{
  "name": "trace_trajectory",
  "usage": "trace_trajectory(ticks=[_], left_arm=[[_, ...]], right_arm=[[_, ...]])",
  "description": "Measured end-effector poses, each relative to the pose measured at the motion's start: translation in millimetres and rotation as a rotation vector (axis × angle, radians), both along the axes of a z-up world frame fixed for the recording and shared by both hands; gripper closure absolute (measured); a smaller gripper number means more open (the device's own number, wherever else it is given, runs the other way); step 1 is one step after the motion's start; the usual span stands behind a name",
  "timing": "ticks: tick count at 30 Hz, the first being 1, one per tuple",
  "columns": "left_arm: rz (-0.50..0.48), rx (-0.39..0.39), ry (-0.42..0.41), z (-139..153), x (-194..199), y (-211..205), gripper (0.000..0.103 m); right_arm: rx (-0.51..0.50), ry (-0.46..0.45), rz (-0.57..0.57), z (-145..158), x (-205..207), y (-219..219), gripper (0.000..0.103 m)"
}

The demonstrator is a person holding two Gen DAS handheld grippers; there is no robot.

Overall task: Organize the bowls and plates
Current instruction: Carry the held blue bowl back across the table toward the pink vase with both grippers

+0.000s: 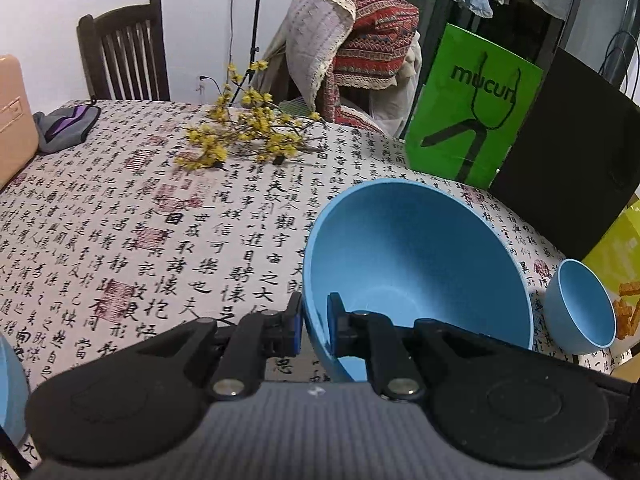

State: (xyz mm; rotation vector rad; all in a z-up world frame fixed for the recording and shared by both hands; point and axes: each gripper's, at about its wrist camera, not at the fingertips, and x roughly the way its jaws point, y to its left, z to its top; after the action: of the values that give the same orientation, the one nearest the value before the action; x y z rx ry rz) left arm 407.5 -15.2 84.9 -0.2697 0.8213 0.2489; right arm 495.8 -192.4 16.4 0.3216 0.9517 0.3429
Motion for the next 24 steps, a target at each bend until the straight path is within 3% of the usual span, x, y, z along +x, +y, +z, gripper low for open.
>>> trace_trajectory(ticks=[24], left_arm=[[0.083,0.005,-0.012,8,-34,48,0.091]], right_arm=[[0.000,-0.009,0.087,10,-18,55,0.090]])
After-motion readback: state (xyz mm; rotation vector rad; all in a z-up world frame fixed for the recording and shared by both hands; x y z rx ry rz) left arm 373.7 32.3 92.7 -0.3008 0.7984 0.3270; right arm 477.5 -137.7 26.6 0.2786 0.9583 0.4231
